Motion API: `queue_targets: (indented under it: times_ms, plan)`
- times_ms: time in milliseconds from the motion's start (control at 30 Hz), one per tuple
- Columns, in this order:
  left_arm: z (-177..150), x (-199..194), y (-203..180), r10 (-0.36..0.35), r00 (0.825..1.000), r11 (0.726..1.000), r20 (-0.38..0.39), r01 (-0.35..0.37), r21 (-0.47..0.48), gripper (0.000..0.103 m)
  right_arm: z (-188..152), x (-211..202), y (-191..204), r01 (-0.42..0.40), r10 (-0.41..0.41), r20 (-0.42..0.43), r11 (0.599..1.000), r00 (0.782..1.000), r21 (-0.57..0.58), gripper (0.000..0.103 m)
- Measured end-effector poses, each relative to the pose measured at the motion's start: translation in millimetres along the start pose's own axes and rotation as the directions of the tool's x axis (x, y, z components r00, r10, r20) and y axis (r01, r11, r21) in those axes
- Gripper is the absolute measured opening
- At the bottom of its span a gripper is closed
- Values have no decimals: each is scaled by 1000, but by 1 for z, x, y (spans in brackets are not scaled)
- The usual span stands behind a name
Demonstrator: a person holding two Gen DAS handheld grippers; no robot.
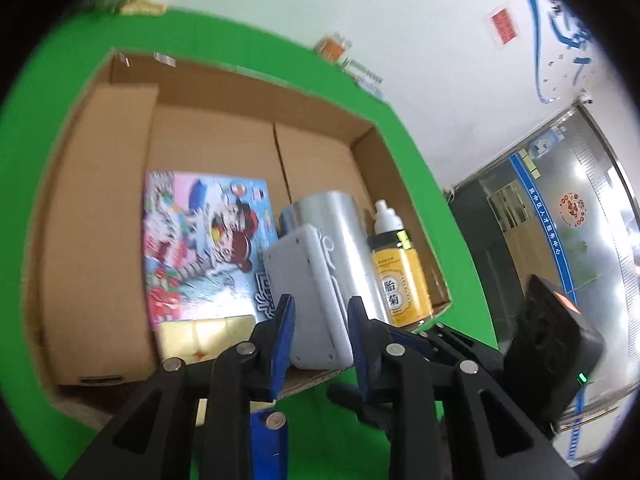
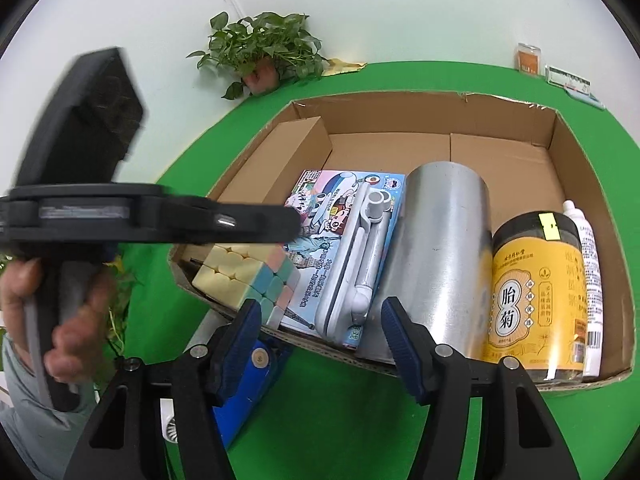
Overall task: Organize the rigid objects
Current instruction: 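Open the right gripper and withdraw it from the box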
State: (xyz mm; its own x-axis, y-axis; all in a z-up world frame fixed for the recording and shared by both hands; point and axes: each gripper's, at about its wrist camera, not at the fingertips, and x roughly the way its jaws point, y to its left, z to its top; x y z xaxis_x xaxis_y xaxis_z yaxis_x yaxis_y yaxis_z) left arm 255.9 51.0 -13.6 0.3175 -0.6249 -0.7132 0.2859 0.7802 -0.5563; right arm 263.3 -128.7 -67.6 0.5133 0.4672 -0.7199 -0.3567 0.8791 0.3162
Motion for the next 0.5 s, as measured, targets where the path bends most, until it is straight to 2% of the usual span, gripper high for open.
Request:
queue_targets:
  times_ms: [133,200,233,367,433,500]
  plan:
    - [-13,-27,-4,65,994,997,86,-68,32,28,2,7,1,-17,17,-3,1000,1000,2,52]
    - [-18,-36,-4,65,992,997,109,-69,29,28,1,15,1,-15,15,-19,1000,1000,3,40]
    - [-20,-41,-2,67,991,997,120,-70,24,28,0,16,3,-17,17,-22,1000,1000,3,31]
    - [-27,-51,3,90,984,995,151,-94,21,28,-4,14,19,-7,7,4,999,1000,-51,28]
    - [-31,-50,-1,91,984,995,152,-95,16,28,-5,21,28,-29,26,-30,997,999,-76,28]
    - [-33,-50,2,104,982,994,155,-108,14,28,-7,25,33,-7,4,-38,996,999,-88,28]
